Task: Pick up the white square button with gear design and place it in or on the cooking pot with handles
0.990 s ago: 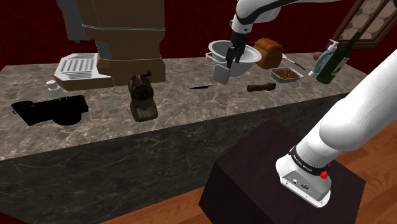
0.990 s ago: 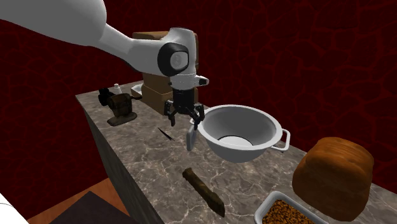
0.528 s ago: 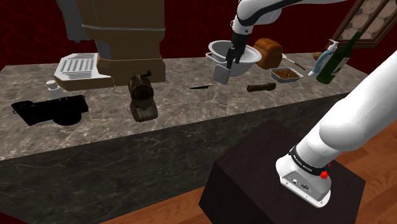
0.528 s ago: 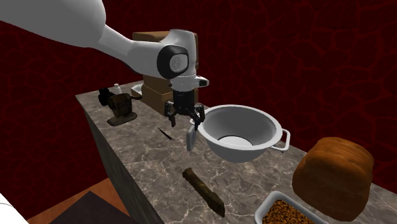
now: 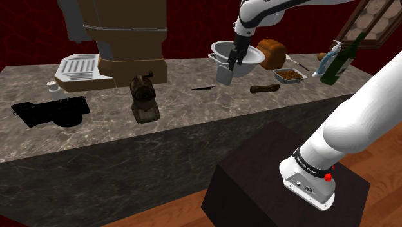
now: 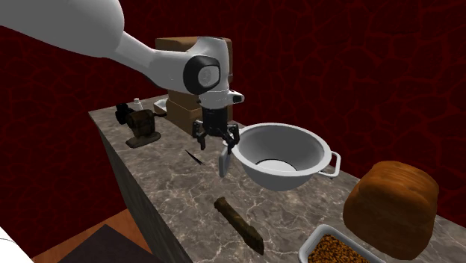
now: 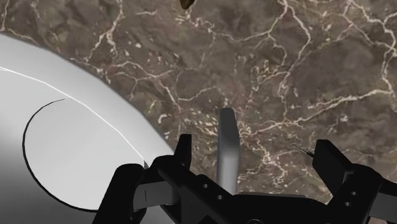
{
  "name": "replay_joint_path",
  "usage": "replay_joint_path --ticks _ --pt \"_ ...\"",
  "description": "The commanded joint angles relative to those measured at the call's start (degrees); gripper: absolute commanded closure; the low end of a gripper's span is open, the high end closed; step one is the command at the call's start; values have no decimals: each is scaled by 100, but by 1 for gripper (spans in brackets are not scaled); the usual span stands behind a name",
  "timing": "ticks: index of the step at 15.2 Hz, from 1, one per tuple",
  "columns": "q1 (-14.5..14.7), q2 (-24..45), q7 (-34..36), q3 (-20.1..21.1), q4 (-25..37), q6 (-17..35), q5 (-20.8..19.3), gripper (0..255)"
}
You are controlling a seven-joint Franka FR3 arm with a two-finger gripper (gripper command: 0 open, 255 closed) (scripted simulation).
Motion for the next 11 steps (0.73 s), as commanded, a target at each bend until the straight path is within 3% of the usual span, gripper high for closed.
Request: replay_joint_path --ticks 1,7,11 --pt "-17 578 0 -22 -85 749 -7 255" --pt "63 385 196 73 -333 802 -32 255" --pt "-12 564 -31 -56 -10 658 -9 255"
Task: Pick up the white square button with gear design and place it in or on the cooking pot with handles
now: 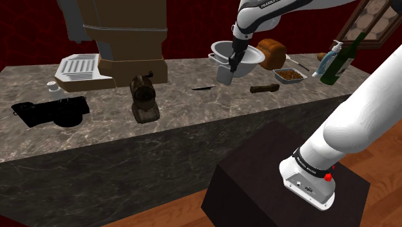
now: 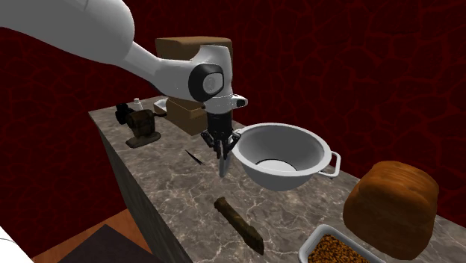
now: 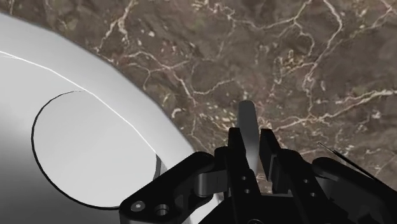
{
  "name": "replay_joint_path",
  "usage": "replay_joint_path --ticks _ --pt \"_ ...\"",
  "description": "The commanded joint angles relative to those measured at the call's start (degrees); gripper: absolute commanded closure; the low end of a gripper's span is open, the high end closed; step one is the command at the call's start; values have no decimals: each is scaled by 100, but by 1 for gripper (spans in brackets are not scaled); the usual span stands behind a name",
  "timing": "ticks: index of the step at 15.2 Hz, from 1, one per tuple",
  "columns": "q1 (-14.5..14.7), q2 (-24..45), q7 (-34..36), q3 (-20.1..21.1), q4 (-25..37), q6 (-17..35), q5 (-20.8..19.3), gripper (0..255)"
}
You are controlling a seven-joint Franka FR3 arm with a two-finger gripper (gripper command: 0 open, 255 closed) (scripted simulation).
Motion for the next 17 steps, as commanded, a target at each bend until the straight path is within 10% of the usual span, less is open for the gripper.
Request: replay_joint_path --ticks 1,17 --pt "4 260 -69 -4 19 170 159 255" --pt "17 -198 -45 7 771 -1037 108 255"
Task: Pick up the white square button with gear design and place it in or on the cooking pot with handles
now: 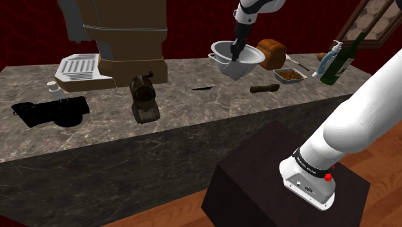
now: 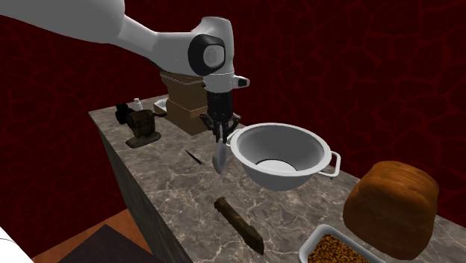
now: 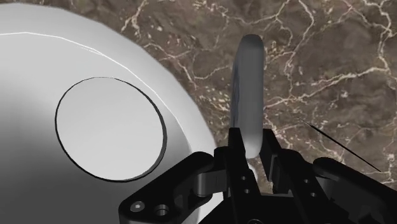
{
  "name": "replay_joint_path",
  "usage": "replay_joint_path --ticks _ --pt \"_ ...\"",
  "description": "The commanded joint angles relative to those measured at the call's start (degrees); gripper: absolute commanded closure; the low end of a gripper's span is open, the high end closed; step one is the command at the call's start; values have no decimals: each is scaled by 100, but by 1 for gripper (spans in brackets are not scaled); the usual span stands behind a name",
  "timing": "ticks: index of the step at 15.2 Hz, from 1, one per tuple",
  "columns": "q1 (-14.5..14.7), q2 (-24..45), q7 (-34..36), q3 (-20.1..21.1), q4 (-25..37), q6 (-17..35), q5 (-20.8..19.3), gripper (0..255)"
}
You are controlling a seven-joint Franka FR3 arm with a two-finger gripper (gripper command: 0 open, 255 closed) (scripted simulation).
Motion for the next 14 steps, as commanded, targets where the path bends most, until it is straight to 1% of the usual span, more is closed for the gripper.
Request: replay_joint_path --ticks 1,14 --pt "0 -50 0 1 88 -135 -5 255" --pt "8 -178 -8 13 950 -1125 -11 255"
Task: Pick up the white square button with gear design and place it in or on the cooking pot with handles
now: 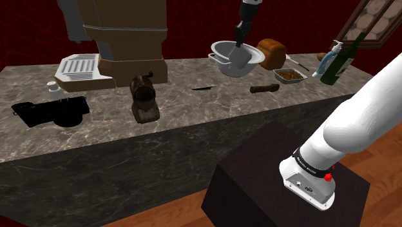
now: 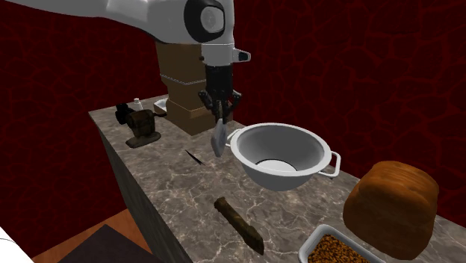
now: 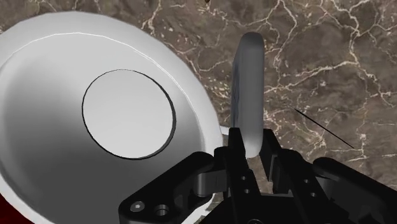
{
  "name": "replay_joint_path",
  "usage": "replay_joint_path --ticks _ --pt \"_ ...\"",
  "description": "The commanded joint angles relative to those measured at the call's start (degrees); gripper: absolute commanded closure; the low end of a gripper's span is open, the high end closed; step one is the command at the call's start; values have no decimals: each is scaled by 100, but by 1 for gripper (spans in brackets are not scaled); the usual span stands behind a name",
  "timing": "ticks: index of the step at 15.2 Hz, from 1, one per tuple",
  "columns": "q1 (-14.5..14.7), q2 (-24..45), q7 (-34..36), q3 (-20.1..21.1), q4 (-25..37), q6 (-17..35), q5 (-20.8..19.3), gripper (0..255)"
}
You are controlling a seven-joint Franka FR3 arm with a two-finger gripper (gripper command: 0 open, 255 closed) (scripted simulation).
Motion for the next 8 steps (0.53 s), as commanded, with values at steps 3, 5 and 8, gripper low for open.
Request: replay_joint_path --ticks 3,5,8 --pt "7 -6 5 9 325 -331 3 255" --pt "8 1 1 9 487 -486 4 255" --pt "-48 134 -132 -60 801 -665 17 255"
